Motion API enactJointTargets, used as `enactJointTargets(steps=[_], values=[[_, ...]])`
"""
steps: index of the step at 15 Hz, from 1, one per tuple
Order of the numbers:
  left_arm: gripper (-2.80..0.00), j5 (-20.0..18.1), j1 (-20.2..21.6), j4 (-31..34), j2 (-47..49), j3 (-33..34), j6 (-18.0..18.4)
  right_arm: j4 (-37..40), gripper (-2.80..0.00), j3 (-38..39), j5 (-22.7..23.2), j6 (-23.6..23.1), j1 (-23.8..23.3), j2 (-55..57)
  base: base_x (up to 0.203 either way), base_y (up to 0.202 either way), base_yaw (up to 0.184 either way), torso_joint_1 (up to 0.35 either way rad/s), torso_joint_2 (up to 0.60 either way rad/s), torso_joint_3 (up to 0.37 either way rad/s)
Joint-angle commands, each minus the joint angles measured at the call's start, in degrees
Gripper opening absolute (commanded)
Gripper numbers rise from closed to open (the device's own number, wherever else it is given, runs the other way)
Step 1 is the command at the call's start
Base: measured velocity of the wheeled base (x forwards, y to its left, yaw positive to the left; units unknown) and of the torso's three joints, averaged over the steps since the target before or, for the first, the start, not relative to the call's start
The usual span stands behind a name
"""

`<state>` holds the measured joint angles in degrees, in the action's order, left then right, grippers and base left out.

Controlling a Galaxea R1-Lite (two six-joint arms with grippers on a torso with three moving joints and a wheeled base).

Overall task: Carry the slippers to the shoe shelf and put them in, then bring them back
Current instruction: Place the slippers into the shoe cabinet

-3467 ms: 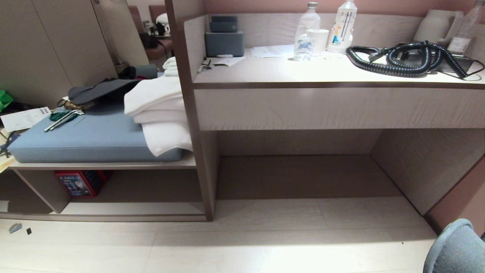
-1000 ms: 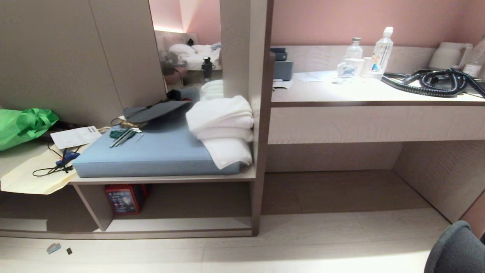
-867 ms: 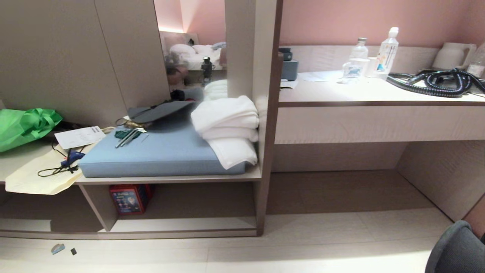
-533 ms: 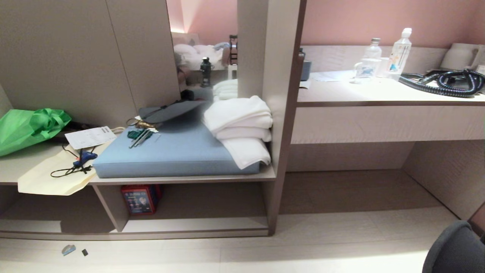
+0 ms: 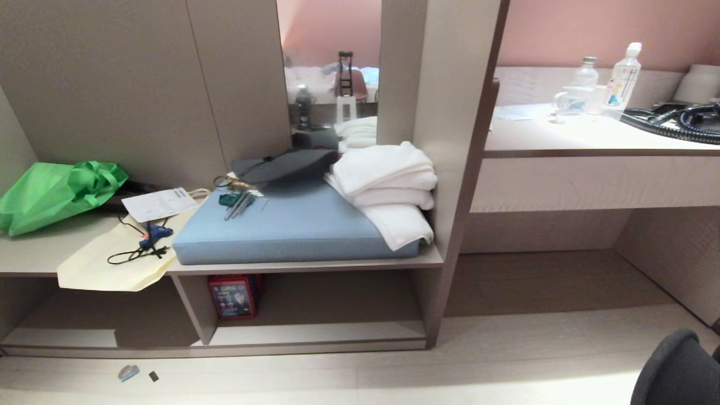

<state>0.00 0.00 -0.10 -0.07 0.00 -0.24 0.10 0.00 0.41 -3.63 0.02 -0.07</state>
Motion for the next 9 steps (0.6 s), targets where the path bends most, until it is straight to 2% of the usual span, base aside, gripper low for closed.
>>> enactJointTargets(steps=[1, 9], values=[[-2.8, -0.06, 0.0, 0.01, -0.01, 0.0, -0.02, -0.01, -2.8, 0.0, 0.02, -0.06, 0.06, -0.01, 0.0, 0.196, 0.003, 0.007, 0.0, 0.002], [-2.8, 0.0, 0.0, 0.01, -0.01, 0.0, -0.02, -0.01, -2.8, 0.0, 0.02, 0.01, 0.04, -0.01, 0.0, 0.196, -0.002, 0.002, 0.0, 0.001]])
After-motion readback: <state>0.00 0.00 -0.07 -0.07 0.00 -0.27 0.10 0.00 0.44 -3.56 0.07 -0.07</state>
